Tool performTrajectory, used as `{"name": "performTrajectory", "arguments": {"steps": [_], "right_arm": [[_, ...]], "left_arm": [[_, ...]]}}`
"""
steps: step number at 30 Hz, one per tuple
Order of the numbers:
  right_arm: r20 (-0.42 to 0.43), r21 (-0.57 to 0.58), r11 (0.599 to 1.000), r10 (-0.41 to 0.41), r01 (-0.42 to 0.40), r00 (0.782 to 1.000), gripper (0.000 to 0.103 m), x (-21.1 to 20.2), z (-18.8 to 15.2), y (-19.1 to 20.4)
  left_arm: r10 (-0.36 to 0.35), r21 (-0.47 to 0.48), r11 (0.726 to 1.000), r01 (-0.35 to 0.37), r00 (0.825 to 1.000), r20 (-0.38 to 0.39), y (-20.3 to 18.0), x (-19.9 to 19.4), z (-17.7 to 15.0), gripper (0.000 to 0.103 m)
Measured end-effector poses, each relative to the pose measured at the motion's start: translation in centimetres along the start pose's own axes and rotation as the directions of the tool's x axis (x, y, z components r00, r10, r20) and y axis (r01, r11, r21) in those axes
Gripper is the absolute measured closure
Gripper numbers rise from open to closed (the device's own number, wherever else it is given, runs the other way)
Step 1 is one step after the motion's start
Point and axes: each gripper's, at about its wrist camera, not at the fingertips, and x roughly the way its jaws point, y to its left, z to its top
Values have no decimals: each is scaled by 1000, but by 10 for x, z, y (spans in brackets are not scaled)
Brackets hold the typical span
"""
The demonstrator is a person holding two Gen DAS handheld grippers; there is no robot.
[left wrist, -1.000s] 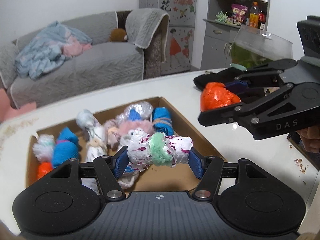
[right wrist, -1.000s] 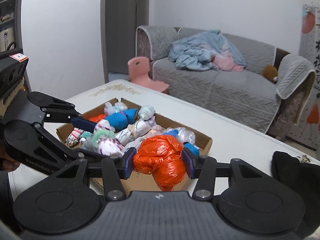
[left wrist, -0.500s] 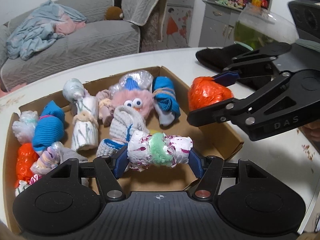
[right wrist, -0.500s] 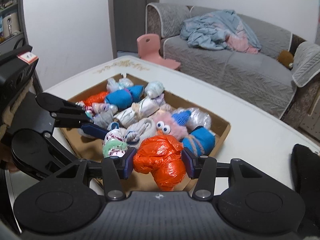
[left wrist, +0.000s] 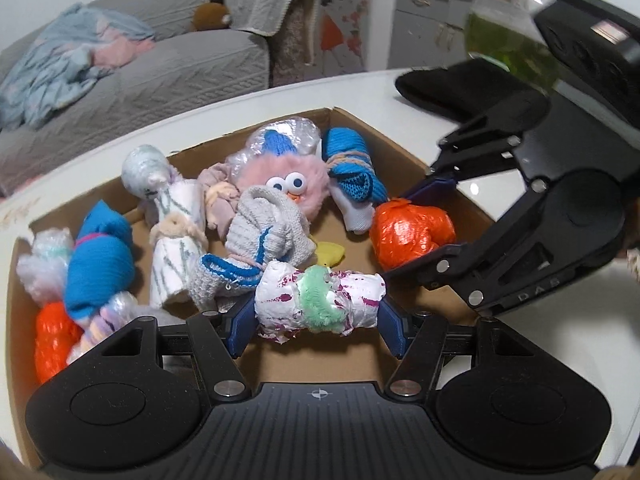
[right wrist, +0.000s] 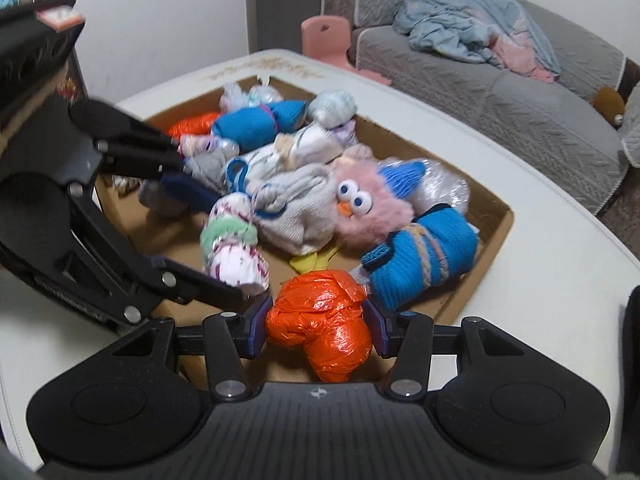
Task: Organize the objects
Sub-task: 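Lower both items into the tray and open both tools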
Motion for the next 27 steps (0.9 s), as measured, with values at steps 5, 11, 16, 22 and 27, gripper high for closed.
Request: {"name": "performTrajectory", "arguments": {"steps": [5, 11, 16, 22, 27], "right_arm": [[-28, -41, 999, 6, -8, 1000, 57, 9, 1, 0], [-44, -56, 998, 4, -7, 999, 57, 8, 0, 2], [-54, -66, 998, 3, -7, 999, 54, 8, 0, 1], [-59, -68, 998, -1, -3, 998, 52, 7, 0, 2], [-75, -88, 996, -14, 7, 997, 39, 5, 2, 7]], "left_arm": [[-14, 25, 1000, 15, 1000, -25, 7, 7, 1, 35], [-17, 25, 1000, 18, 999, -48, 3, 8, -3, 35], [-15, 22, 1000, 16, 999, -48, 2, 8, -4, 34], [-3, 21, 1000, 5, 998, -55, -1, 7, -3, 29], [25, 12, 1000, -24, 998, -58, -4, 2, 2, 14]]}}
